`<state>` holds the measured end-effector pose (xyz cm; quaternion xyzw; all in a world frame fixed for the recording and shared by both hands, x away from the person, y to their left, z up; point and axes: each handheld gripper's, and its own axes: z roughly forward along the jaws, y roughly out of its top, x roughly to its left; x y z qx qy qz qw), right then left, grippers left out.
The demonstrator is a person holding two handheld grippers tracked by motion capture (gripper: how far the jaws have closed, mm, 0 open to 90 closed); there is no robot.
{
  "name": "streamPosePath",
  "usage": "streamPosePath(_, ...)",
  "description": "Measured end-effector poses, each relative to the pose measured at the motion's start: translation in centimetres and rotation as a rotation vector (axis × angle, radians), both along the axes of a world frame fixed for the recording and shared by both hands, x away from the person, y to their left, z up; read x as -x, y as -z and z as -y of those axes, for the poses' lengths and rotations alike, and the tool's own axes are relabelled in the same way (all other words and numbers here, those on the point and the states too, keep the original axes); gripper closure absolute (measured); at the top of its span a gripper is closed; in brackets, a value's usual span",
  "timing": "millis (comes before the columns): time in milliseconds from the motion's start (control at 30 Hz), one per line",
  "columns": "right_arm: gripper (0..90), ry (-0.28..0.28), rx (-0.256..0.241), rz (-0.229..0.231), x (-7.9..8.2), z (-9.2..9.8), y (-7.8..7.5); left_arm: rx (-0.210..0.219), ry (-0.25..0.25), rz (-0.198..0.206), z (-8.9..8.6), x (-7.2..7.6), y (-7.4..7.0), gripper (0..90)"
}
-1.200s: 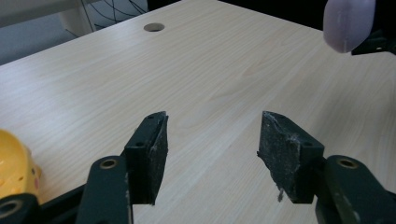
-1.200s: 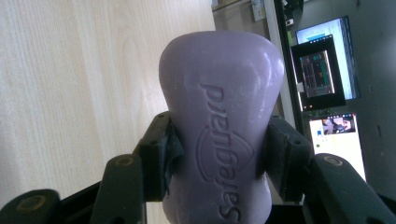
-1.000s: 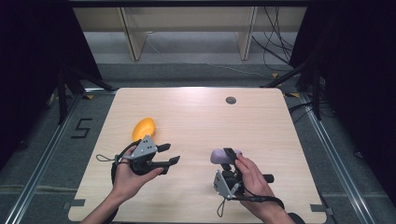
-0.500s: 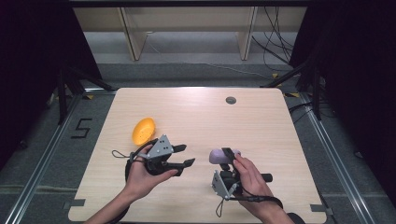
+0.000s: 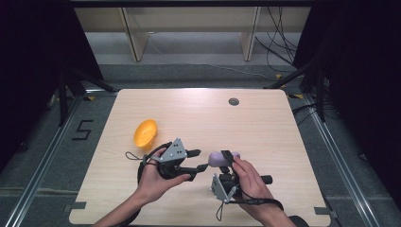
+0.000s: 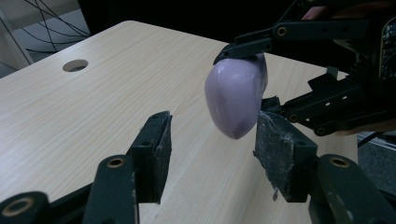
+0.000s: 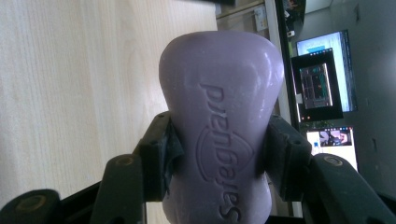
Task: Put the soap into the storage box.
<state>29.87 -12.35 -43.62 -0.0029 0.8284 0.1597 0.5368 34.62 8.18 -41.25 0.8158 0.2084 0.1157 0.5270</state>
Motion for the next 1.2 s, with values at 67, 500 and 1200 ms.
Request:
streamPosePath(67,50.1,0.012,-0.015,-0.009,0.1,-0.1,0.1,-0.005,0.004,-0.001,0.2,0.0,0.0,46.3)
streamPosePath(500,50.1,-0.023,0.012,0.008,0.2,-0.4,0.1,0.033,0.039,-0.045,1.5,-0.4,0.4,48.2)
streamPosePath(1200,50.1,-0.043,0.012,0.022,0.5,-0.7,0.2,0.033,0.059,-0.07,2.3,-0.8,0.7,51.5)
